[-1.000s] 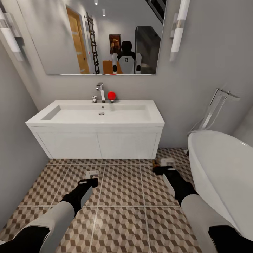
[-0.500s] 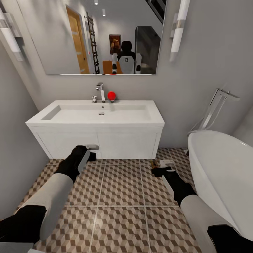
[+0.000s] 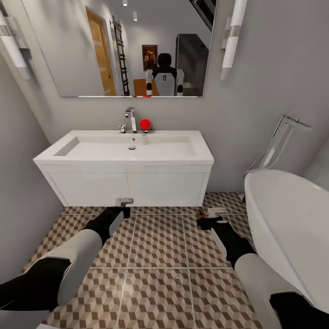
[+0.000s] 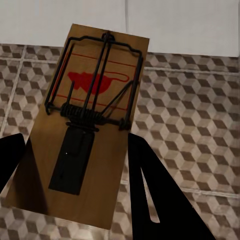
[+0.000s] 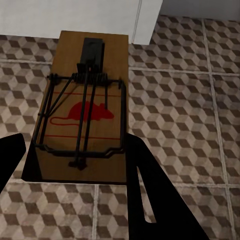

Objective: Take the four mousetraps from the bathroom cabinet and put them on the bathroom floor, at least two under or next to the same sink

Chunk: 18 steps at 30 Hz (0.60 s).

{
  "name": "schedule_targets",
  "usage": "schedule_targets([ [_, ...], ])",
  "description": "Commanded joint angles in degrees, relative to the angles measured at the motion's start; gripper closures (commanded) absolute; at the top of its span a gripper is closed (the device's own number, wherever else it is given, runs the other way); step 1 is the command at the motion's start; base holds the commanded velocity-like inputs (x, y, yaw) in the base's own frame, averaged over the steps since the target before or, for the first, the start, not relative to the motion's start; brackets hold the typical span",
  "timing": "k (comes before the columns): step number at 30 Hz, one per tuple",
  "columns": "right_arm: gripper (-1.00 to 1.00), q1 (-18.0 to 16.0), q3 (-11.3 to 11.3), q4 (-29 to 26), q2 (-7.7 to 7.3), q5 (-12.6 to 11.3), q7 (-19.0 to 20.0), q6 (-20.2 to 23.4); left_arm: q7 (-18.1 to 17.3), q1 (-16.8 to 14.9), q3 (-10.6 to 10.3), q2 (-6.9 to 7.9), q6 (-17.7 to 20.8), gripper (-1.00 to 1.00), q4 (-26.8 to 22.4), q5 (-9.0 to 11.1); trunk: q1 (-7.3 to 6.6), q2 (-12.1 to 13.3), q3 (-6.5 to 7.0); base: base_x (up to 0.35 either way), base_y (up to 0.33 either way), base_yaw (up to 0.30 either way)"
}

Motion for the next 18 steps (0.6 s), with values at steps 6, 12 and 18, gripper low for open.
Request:
schedule_targets([
  [6, 1.00, -0.02, 0.28, -0.25, -0.03, -0.01, -0.39, 0.41, 0.50, 0.12, -0.44, 0.04, -0.51, 1.00, 0.34, 0.49, 0.00, -0.03, -0.05, 0.000, 0.000, 0.000],
  [12, 1.00, -0.02, 0.14, -0.79, -0.24, -0.06, -0.42, 0.45, 0.87, 0.36, -0.37, 0.26, -0.46, 1.00, 1.24, 0.68, 0.00, -0.03, -0.05, 0.000, 0.000, 0.000],
  [18, 1.00, -0.02, 0.22, -0.89, -0.19, -0.02, -0.48, 0.45, 0.80, 0.41, -0.37, -0.02, -0.49, 1.00, 4.50, 0.69, 0.00, -0.03, -0.05, 0.000, 0.000, 0.000],
])
